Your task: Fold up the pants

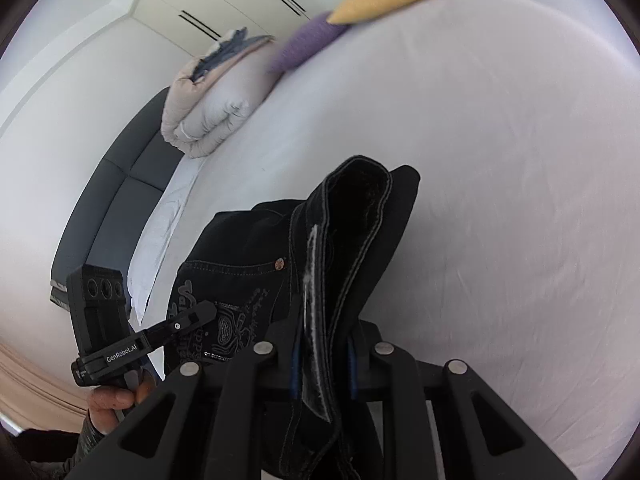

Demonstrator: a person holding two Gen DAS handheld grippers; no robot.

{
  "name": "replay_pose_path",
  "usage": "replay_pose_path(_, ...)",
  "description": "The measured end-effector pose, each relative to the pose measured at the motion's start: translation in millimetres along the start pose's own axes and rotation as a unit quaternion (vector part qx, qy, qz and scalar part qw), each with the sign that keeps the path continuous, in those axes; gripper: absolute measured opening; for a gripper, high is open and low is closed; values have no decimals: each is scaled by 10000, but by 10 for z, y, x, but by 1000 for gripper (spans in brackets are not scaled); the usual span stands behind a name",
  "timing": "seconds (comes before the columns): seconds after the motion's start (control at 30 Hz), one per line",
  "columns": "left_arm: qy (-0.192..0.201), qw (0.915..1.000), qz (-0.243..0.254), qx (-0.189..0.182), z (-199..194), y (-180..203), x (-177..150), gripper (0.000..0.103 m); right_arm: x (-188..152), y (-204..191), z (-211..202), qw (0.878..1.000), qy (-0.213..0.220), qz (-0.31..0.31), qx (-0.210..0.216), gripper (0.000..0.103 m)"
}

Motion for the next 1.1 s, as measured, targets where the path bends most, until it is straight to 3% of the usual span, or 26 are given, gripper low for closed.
replay_pose_path(0.17,191,9994,279,46,160,77,397,19,520,-68,-43,9991,288,-284,99,19)
replay_pose_path(0.3,91,9990,394,163,670,41,589,19,855,103,108,9991,250,-323,-80,19)
replay_pose_path(0.43,-156,9989,299,316,1122,-229,510,20,984,489,434,9998,19,-56,-204,19)
replay_pose_path(0.47,-223,9986,274,394,1208,-281,470,27,977,611,553,9996,-97,40,-251,21)
replay_pose_path(0.5,-251,9984,239,450,1286,-316,426,31,949,756,652,9989,-193,172,-394,31)
replay_pose_path(0.53,-228,9983,192,500,1321,-374,366,42,911,910,712,9977,-213,333,-547,36)
replay_pose_path(0.6,-126,9986,180,487,1327,-425,316,46,863,1061,711,9978,-43,616,-244,37)
replay_pose_path(0.67,-25,9978,282,601,1299,-436,297,59,816,1120,649,9975,153,692,56,39)
replay_pose_path(0.77,15,9969,353,708,1268,-448,336,62,818,1075,627,9978,195,625,37,43)
replay_pose_path(0.9,457,9924,706,898,839,-368,156,62,773,948,415,9969,426,618,-223,69)
replay_pose_path(0.93,656,9886,928,989,698,-254,111,65,731,904,337,9967,500,565,-302,71)
replay_pose_path(0.97,793,9846,1106,1094,604,-164,76,75,692,857,255,9965,575,480,-384,72)
replay_pose_path(1.07,1537,9558,1929,1599,135,164,-128,92,497,688,-60,9945,830,81,-633,72)
replay_pose_path(1.1,1866,9388,2247,1824,-43,307,-212,100,423,595,-168,9926,945,-90,-760,72)
Point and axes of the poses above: each gripper's, at about its wrist camera, not at the fingertips, and z roughly the way its jaws point, y to its right, x to its top, the point moved 2 cm from there along z, roughly the way its jaws point, and after that the axes turned 10 degrees about y, right-handed, at the moved point
